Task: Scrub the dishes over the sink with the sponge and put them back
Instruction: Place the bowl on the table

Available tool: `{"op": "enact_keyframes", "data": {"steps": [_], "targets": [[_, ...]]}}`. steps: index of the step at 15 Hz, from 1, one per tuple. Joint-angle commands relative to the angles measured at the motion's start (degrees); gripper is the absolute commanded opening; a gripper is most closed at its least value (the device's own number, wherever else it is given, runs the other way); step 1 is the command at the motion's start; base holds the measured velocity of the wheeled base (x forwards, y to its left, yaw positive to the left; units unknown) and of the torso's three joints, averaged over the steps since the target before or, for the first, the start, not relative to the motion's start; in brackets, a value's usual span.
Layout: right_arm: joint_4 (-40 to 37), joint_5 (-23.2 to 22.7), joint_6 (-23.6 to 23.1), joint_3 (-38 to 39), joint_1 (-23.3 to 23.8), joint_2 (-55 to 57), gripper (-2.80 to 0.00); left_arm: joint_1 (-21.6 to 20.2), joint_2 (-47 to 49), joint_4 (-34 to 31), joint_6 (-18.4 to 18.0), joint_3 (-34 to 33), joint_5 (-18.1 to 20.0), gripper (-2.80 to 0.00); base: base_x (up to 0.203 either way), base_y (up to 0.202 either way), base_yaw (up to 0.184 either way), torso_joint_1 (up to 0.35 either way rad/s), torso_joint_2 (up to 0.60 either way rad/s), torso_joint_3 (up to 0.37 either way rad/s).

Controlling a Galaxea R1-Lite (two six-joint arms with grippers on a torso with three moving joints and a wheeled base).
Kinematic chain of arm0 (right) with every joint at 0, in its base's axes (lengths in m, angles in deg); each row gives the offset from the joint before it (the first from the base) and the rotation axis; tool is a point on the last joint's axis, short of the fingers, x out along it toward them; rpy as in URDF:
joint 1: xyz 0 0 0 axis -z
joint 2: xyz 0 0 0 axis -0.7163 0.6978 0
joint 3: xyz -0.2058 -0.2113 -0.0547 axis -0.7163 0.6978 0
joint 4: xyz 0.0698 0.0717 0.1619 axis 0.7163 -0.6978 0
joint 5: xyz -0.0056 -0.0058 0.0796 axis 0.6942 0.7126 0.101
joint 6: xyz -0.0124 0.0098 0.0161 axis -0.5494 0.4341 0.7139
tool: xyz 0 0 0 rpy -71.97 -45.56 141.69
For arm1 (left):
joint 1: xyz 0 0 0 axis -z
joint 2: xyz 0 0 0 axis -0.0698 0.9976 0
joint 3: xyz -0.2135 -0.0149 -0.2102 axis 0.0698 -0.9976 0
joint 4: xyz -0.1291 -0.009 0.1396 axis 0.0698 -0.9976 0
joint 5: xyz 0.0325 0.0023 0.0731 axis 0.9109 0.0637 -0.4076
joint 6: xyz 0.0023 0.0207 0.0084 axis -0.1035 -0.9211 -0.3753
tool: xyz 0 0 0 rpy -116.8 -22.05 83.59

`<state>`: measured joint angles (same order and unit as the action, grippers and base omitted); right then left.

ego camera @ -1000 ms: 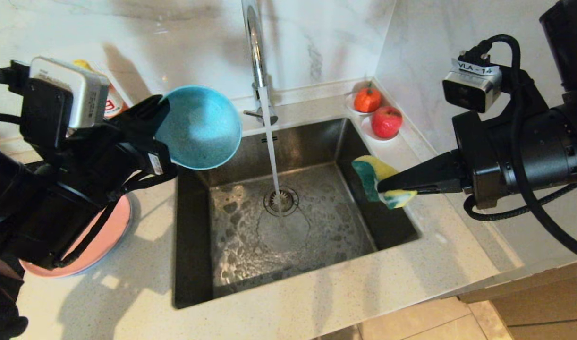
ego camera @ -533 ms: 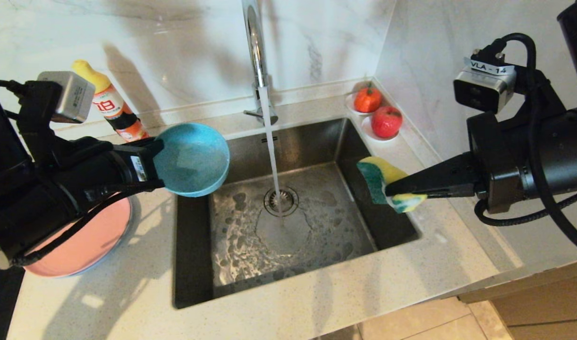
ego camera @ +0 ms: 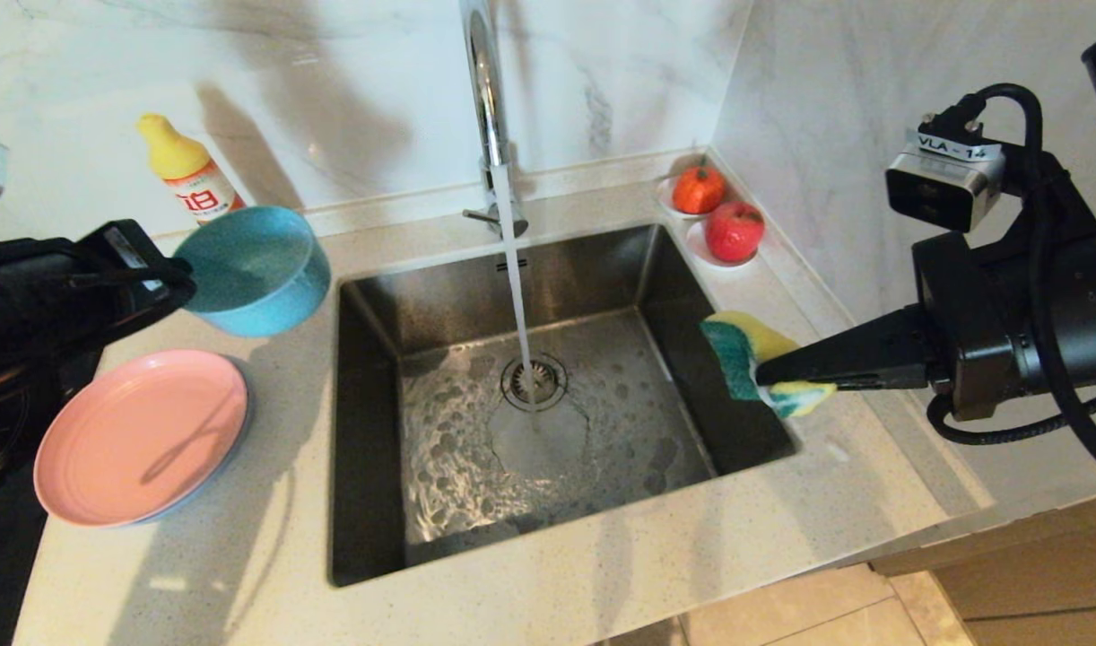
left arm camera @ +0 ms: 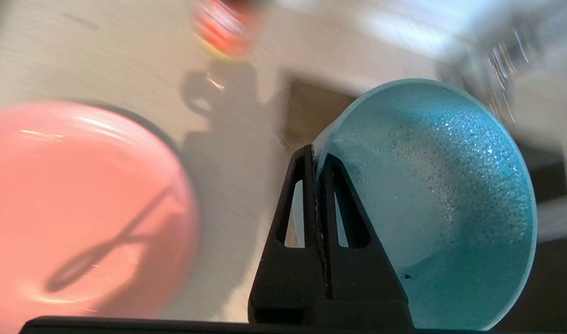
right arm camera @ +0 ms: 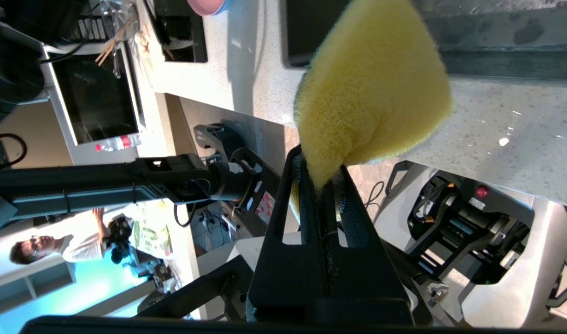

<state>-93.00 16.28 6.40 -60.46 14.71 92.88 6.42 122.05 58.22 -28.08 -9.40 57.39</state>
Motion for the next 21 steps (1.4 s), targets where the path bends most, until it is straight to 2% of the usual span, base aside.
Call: {"op": "enact_keyframes", "data": {"steps": [1, 4, 9, 16, 21], "targets": [[-0.2, -0.2, 0.0, 0.3, 0.6, -0.5, -2.8, -6.3, 0.0, -2.7, 0.9, 3.6, -0.2, -2.8, 0.0, 0.0, 0.0, 0.0, 0.0, 0.0], [-0.2, -0.2, -0.1, 0.8, 0.8, -0.6, -2.8, -15.1, 0.5, -5.3, 0.9, 6.2, -0.1, -2.8, 0.0, 0.0, 0.0, 0.0, 0.0, 0.0], [-0.1, -0.3, -0.2, 0.9, 0.8, -0.2, -2.8, -27.4, 4.6, -5.6, 1.2, 10.3, 0.5, -2.8, 0.0, 0.0, 0.0, 0.0, 0.0, 0.0], [-0.1, -0.3, -0.4, 1.3, 0.8, -0.1, -2.8, -38.1, 16.5, -4.5, 7.3, 12.7, 2.6, -2.8, 0.0, 0.0, 0.0, 0.0, 0.0, 0.0], [0.0, -0.3, -1.0, 2.1, 0.8, -0.4, -2.8, -42.6, 23.2, -0.7, 10.1, 14.7, 4.9, -2.8, 0.0, 0.0, 0.0, 0.0, 0.0, 0.0]]}}
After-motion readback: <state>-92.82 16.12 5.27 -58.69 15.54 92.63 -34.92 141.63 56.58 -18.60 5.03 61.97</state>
